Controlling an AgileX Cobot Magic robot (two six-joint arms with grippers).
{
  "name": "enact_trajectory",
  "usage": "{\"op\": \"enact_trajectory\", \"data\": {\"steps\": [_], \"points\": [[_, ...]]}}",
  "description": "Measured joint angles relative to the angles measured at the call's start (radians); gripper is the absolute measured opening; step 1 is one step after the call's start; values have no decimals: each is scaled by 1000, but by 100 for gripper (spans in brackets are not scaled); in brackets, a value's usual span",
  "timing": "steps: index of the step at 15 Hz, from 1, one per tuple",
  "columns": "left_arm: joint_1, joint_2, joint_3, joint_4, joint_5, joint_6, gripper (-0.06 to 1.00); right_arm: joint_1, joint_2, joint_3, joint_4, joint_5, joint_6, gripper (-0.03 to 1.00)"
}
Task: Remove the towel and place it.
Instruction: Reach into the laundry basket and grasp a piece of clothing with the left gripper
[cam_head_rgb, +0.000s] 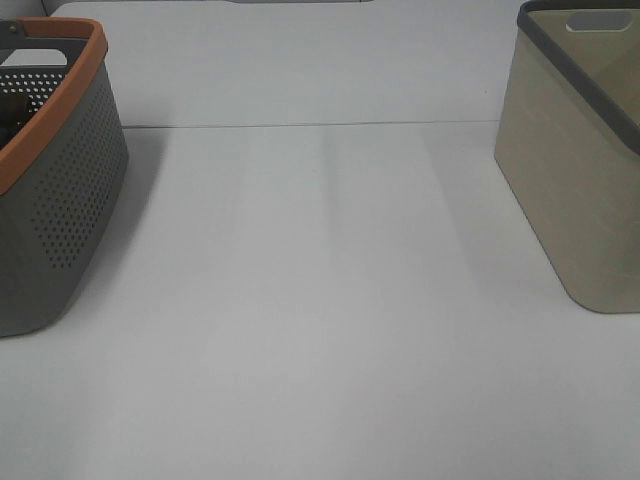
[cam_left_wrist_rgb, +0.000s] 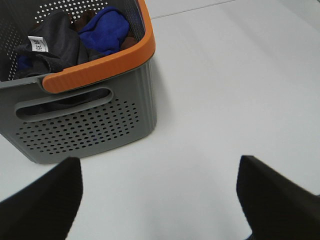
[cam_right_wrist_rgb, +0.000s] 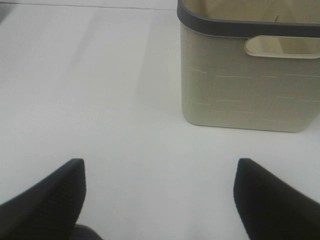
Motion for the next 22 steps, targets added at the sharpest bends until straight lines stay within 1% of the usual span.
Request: {"op": "enact_trajectory", "data": {"steps": [22], "points": [[0, 0, 0, 0, 0, 0, 80, 0, 0, 0, 0, 0, 0, 77]]}}
